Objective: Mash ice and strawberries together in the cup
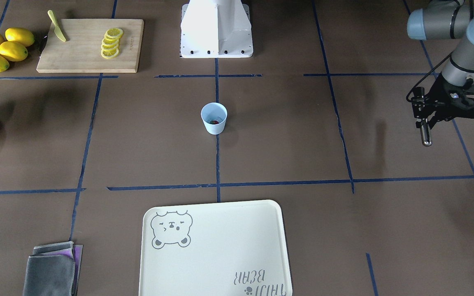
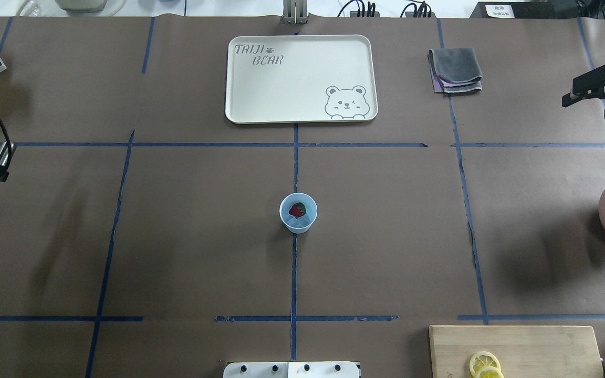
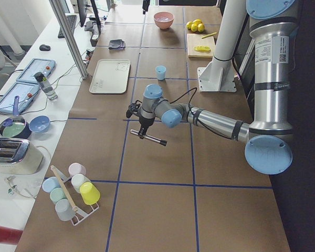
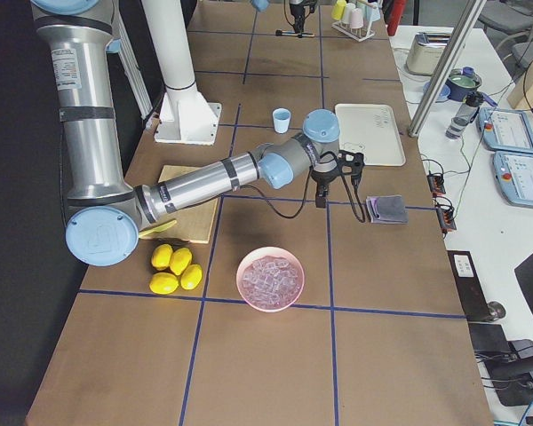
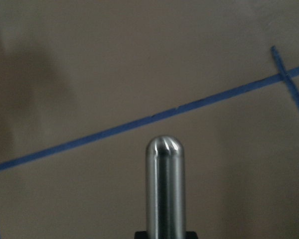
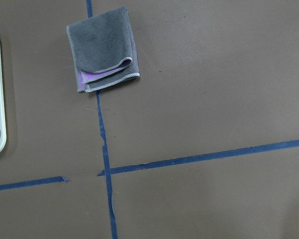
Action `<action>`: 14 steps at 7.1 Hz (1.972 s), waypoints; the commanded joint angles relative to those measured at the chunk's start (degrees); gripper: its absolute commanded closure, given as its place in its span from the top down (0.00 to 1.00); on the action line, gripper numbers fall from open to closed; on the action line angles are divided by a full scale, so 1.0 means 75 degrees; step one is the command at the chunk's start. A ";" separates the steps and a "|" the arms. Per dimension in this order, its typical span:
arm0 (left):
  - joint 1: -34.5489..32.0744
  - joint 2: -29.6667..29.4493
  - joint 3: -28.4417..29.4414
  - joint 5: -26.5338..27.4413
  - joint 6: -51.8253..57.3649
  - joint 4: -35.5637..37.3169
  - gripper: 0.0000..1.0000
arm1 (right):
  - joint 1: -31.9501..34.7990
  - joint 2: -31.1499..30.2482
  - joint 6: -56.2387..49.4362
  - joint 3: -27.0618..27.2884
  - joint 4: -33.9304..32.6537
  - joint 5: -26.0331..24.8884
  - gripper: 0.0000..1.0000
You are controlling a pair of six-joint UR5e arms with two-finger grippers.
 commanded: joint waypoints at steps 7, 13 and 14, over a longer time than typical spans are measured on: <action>-0.0291 -0.0094 0.2117 -0.0338 -0.0050 -0.0412 0.02 | 0.0000 0.0013 0.0001 -0.0002 0.0000 -0.0038 1.00; -0.0408 -0.0119 0.2401 -0.0326 -0.0038 -0.0474 0.03 | 0.0000 0.0013 0.0001 -0.0002 0.0000 -0.0038 1.00; -0.0408 -0.0131 0.2413 -0.0326 -0.0038 -0.0474 0.04 | 0.0000 0.0013 0.0001 -0.0002 0.0000 -0.0038 1.00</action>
